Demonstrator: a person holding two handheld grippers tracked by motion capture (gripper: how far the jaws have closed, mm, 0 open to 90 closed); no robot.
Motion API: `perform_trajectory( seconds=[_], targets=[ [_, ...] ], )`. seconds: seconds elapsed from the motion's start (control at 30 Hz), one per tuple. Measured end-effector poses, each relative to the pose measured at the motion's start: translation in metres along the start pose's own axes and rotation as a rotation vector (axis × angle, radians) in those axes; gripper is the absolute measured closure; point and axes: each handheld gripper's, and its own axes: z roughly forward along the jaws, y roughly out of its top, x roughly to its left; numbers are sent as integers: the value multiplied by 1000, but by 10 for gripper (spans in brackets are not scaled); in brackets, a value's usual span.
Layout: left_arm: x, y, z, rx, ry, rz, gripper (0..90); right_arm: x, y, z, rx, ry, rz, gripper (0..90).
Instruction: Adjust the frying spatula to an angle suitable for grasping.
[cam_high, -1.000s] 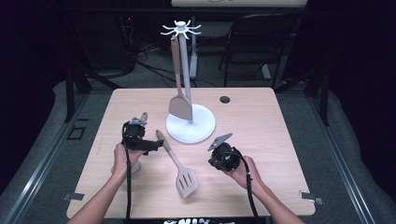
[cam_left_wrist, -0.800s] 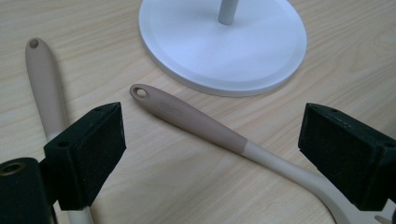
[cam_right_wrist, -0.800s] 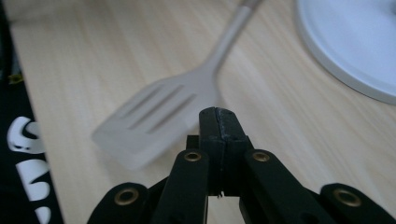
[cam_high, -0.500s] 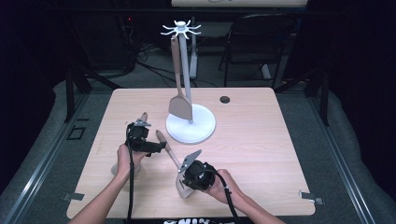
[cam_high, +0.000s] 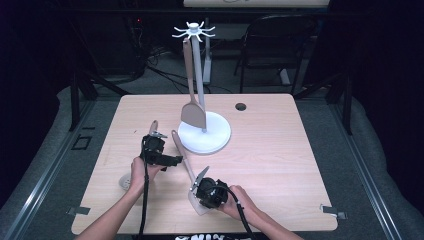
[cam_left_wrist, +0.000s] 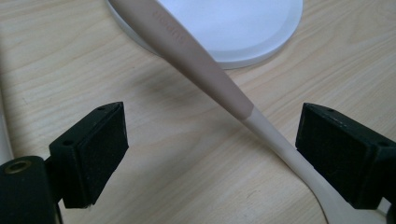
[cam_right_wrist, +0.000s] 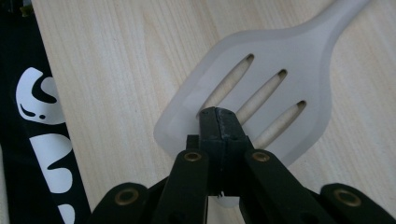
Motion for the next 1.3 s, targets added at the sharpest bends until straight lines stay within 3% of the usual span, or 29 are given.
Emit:
perform_trajectory(
  seconds=[0.27,0.6,0.73,1.0,1.07,1.3],
  targets=[
    [-7,3,16,24,-12,-21,144,-3,-1,1,-13,8,4,900],
    [0,6,34,52,-28,-74,265,-5,-1,1,-14,17,-1,900],
    [3,6,37,48,-52,-92,320,-6,-1,2,-18,27,2,900],
    [0,7,45,48,-94,-76,494,-6,-1,1,-16,33,3,900],
    [0,6,45,47,-99,-76,500,-7,-1,1,-11,31,-1,900],
    [5,4,42,13,-166,-145,559,-8,-1,1,-12,34,8,893]
  ],
)
